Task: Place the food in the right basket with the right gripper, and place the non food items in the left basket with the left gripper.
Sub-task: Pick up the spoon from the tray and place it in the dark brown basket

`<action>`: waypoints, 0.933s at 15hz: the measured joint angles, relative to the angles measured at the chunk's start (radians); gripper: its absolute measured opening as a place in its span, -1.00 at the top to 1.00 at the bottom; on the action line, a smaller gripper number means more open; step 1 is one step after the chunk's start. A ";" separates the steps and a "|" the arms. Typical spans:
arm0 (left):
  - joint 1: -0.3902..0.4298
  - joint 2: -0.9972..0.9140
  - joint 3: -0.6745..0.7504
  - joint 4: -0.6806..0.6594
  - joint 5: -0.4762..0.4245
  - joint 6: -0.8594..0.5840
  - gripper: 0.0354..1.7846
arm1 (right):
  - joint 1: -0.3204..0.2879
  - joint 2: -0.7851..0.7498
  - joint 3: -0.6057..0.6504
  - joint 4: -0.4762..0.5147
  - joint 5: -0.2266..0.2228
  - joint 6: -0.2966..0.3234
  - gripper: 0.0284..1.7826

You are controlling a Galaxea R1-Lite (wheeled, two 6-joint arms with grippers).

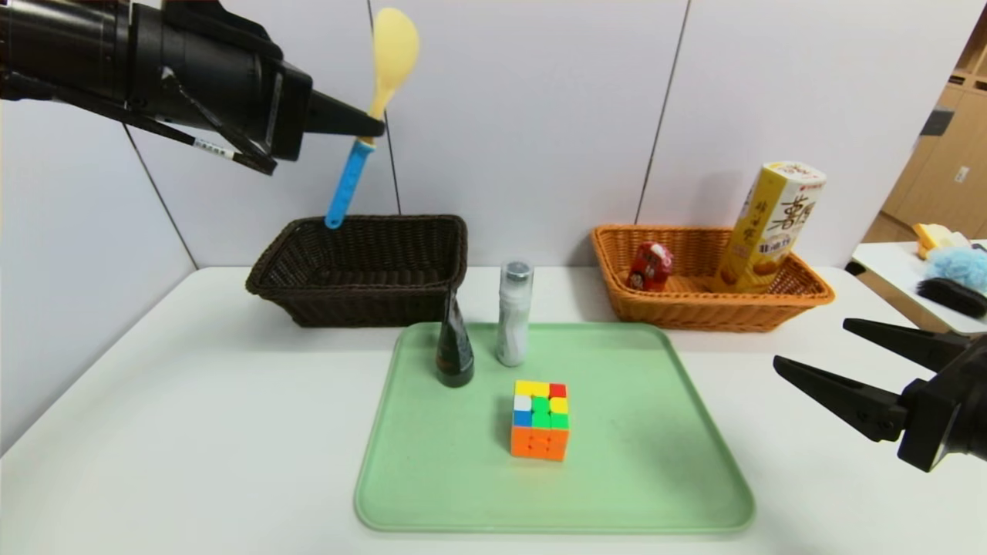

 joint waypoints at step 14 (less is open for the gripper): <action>0.170 0.023 0.704 -0.888 0.482 -0.448 0.94 | -0.094 0.022 -0.058 -0.044 -0.077 0.007 -0.90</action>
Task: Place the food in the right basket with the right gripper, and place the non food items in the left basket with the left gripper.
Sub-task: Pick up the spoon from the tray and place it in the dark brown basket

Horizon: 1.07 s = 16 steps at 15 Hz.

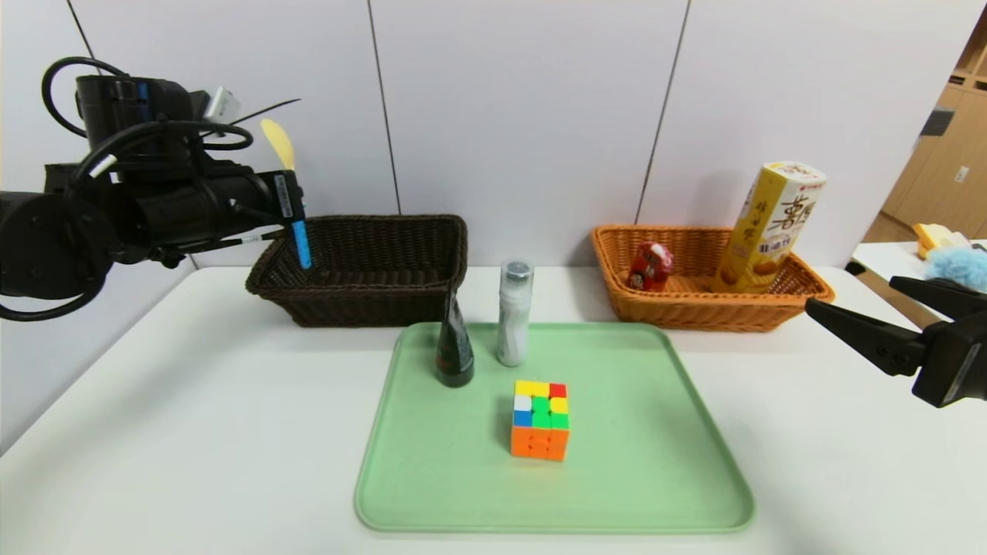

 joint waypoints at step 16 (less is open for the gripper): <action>0.077 0.361 -0.164 -0.259 -0.007 0.189 0.94 | -0.001 -0.002 0.054 0.000 -0.003 0.000 -0.90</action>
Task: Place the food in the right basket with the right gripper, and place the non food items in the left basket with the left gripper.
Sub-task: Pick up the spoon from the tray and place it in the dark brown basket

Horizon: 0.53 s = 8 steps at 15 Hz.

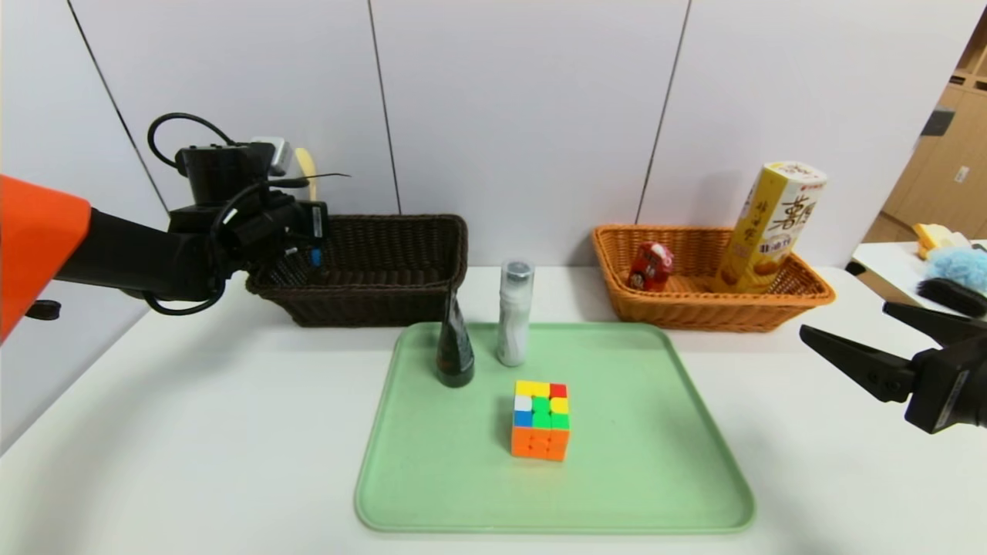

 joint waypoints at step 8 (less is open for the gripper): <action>0.013 0.021 0.003 -0.018 -0.010 -0.003 0.94 | 0.000 0.004 -0.003 -0.001 0.000 0.001 -0.90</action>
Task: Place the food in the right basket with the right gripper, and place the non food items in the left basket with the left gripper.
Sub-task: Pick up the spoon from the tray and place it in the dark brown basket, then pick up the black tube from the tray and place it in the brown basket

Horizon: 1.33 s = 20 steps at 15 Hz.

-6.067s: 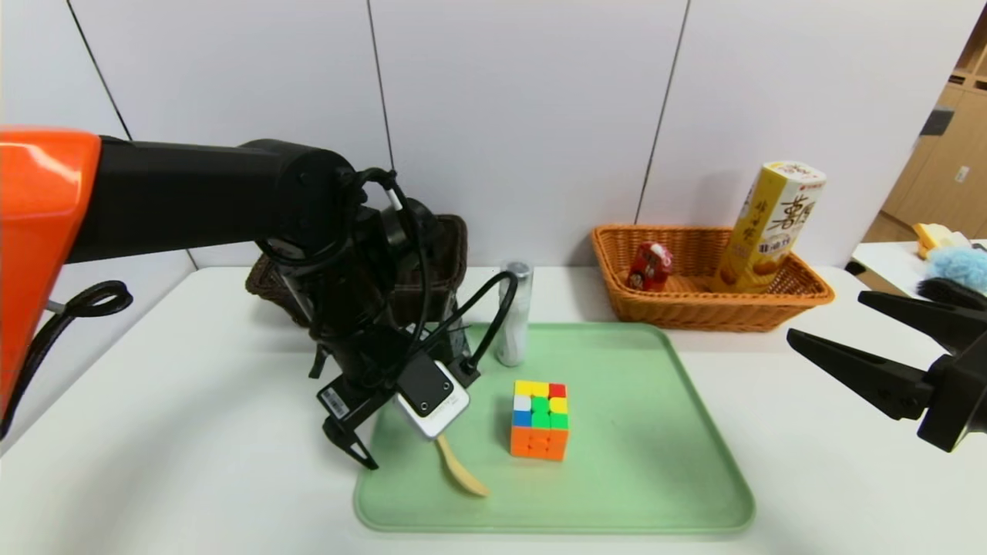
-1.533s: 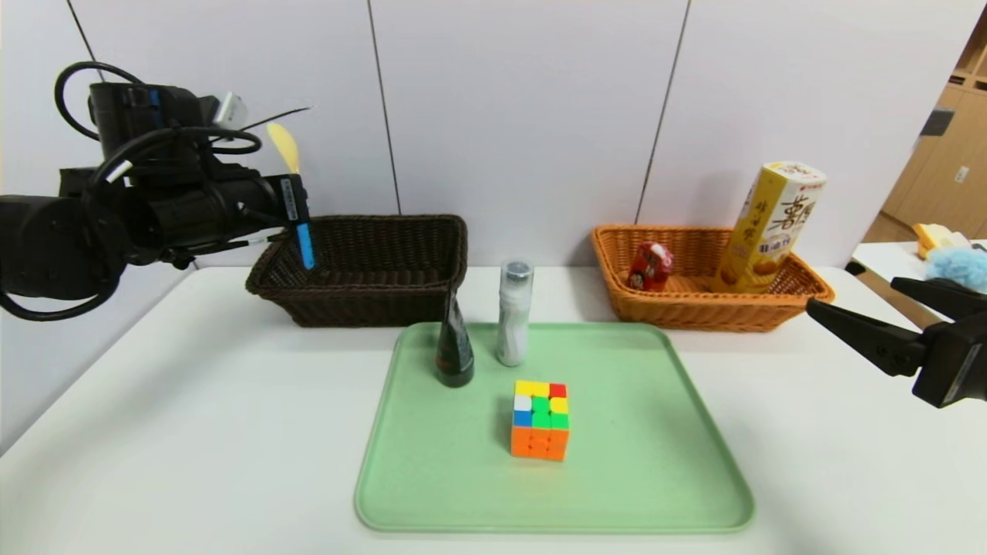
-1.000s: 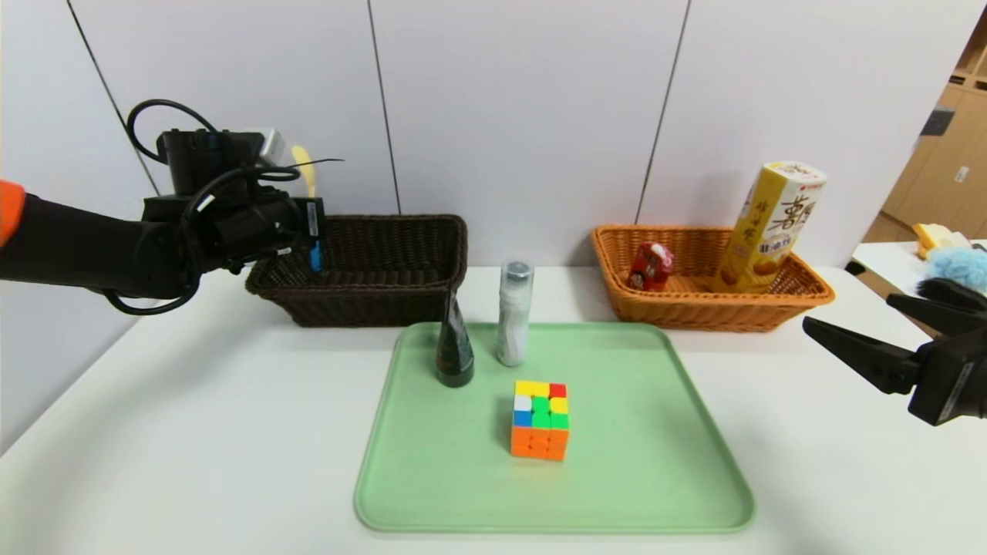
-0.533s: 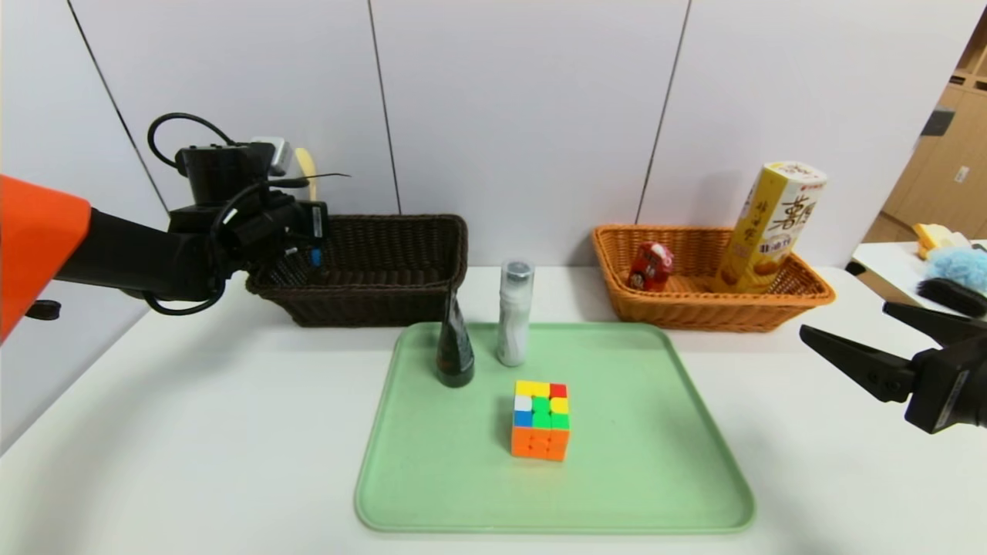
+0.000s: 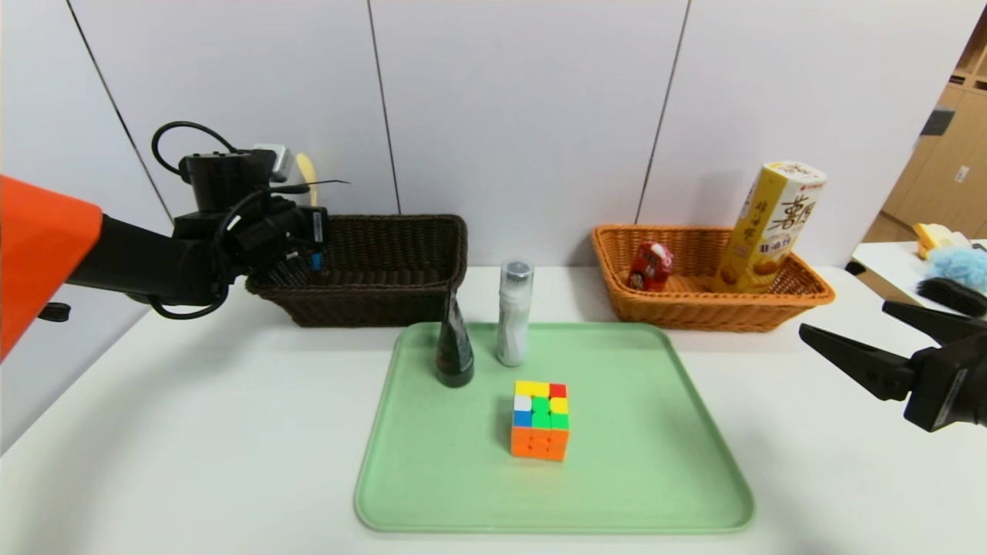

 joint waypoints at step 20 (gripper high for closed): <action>-0.173 -0.271 0.178 -0.087 -0.066 -0.134 -0.67 | 0.000 0.015 0.002 0.001 0.005 -0.003 -0.90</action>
